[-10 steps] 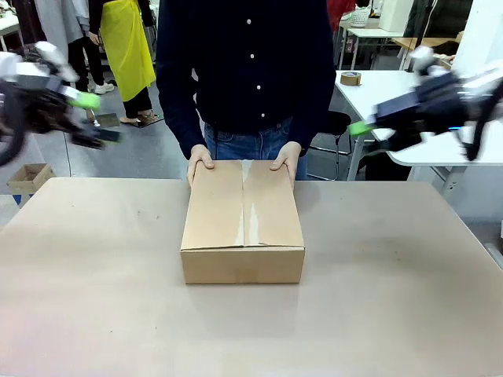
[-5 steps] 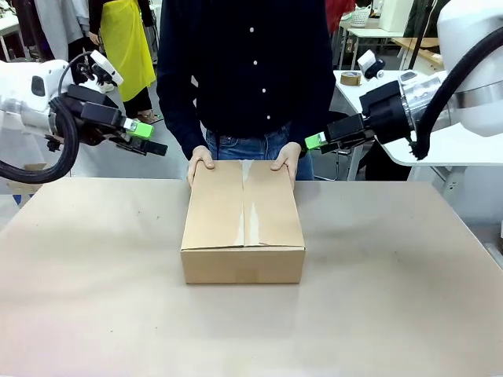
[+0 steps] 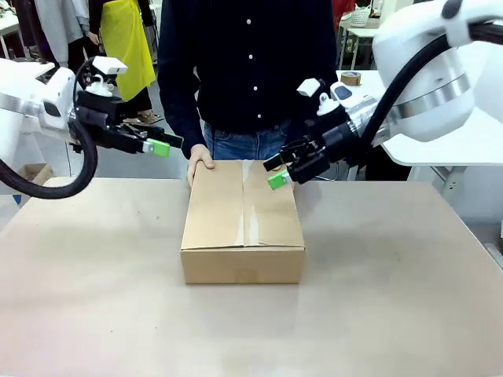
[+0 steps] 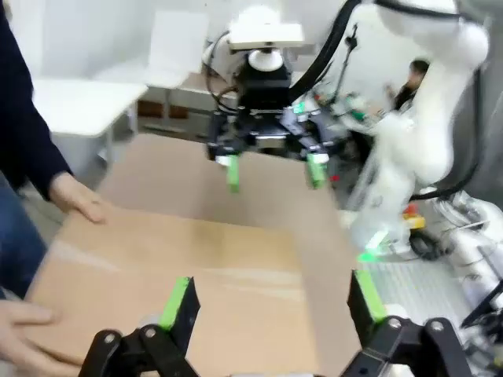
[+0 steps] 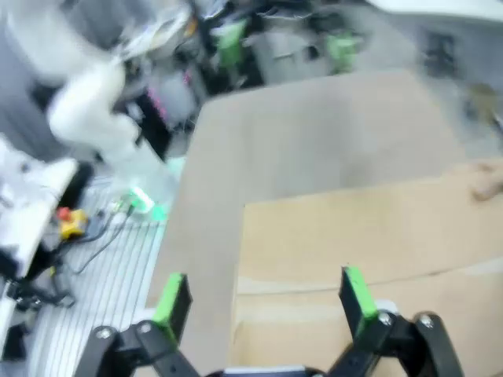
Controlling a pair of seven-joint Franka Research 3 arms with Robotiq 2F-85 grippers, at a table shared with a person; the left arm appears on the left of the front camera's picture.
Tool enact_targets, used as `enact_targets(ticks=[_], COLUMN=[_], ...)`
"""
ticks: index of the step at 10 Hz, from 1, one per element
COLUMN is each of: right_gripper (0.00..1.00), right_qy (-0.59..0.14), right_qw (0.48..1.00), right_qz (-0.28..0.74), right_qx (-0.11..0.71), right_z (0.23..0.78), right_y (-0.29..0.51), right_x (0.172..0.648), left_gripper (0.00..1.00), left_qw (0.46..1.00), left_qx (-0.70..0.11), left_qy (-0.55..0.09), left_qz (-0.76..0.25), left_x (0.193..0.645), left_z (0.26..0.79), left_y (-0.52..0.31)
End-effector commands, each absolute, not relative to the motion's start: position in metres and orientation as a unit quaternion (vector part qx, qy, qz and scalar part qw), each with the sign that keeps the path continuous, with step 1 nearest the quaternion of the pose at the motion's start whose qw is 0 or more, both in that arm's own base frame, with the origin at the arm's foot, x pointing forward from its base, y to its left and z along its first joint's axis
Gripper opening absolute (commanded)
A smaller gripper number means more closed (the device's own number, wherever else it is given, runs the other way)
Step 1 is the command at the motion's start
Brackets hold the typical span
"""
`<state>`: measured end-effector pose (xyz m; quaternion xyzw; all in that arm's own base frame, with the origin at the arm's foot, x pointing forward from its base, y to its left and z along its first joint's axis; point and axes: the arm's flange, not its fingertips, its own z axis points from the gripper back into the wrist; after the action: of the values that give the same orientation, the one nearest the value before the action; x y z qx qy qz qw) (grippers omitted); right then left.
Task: Pack the gift set into the box.
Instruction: Press and hold the closed box until the human finishes sealing it.
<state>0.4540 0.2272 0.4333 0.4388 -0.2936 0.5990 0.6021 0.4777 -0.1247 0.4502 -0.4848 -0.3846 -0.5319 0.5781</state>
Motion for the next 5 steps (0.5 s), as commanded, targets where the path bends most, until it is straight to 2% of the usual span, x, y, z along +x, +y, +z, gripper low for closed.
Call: enact_targets(ticks=[1,2,3,4,5], right_gripper=[1.00,1.00,1.00,1.00,1.00], right_qy=[-0.368,-0.429,-0.430,-0.367,-0.367], right_qw=[0.478,0.541,0.569,0.533,0.533], right_qz=[0.653,0.614,0.598,0.641,0.641], right_qx=[0.458,0.384,0.366,0.412,0.412], right_z=[0.417,0.408,0.404,0.418,0.418], right_y=[0.209,0.205,0.206,0.213,0.213], right_x=[0.465,0.471,0.473,0.468,0.468], left_gripper=[1.00,1.00,1.00,1.00,1.00], left_qw=[0.481,0.462,0.459,0.518,0.518], left_qx=[-0.339,-0.325,-0.382,-0.386,-0.386], left_qy=[-0.529,-0.516,-0.474,-0.471,-0.471], left_qz=[-0.611,-0.644,-0.647,-0.600,-0.600], left_x=[0.469,0.467,0.473,0.479,0.479], left_z=[0.424,0.410,0.408,0.431,0.431], left_y=[-0.130,-0.143,-0.147,-0.128,-0.128])
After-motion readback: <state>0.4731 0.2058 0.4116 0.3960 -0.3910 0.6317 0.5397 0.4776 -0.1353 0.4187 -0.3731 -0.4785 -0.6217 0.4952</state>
